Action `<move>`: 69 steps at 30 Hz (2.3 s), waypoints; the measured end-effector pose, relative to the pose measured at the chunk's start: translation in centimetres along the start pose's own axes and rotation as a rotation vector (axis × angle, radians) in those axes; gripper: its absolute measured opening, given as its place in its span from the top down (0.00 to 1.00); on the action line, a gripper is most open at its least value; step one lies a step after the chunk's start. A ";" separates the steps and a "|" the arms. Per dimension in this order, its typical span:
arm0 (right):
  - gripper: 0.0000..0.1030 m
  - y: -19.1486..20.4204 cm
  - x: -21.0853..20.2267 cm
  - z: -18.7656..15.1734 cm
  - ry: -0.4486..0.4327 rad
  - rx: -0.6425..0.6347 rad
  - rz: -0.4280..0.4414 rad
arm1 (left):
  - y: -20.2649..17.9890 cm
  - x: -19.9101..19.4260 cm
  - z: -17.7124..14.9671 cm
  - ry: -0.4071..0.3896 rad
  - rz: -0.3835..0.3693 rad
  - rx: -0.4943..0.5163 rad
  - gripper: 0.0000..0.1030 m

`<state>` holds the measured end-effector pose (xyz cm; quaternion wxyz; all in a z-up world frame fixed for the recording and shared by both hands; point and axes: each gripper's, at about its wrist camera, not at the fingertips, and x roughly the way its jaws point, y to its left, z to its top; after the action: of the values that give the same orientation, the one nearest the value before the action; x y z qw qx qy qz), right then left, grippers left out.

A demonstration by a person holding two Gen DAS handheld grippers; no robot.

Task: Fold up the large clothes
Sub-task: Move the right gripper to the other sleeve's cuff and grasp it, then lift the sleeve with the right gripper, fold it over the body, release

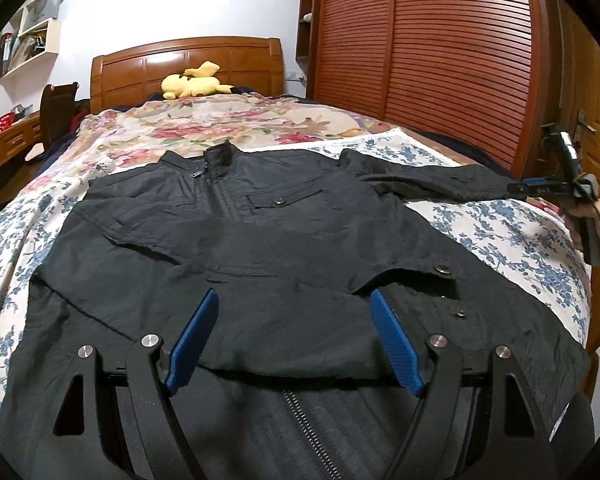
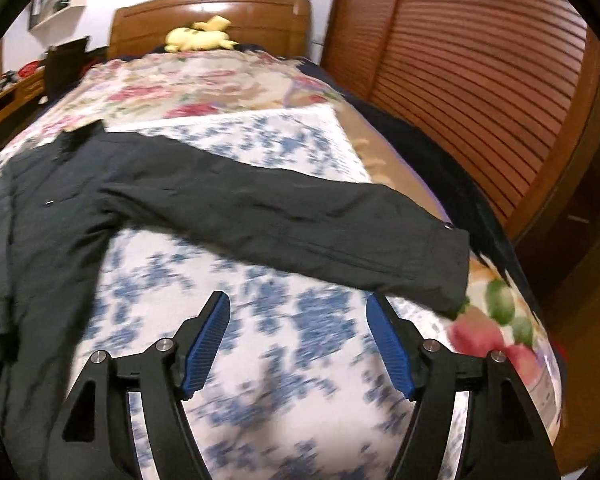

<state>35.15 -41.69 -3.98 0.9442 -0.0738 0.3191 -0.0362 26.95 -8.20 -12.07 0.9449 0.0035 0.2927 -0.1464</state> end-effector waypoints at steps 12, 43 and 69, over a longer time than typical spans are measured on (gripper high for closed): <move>0.30 -5.2 3.4 1.5 0.044 0.126 -0.147 | 0.1 0.5 0.3 -0.007 -0.022 -0.019 0.11; 0.92 3.3 -3.7 6.4 -0.061 -0.015 -0.113 | -0.1 -0.1 0.4 -0.001 -0.016 0.019 0.09; 0.80 28.0 -24.4 5.1 -0.360 -0.368 0.424 | 4.7 -7.9 -0.7 -0.077 0.056 -0.004 0.09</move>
<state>19.41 -10.66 10.04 0.9427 -0.1804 0.1564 0.2330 21.67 -1.46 -8.65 0.9592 0.0043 0.2563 -0.1194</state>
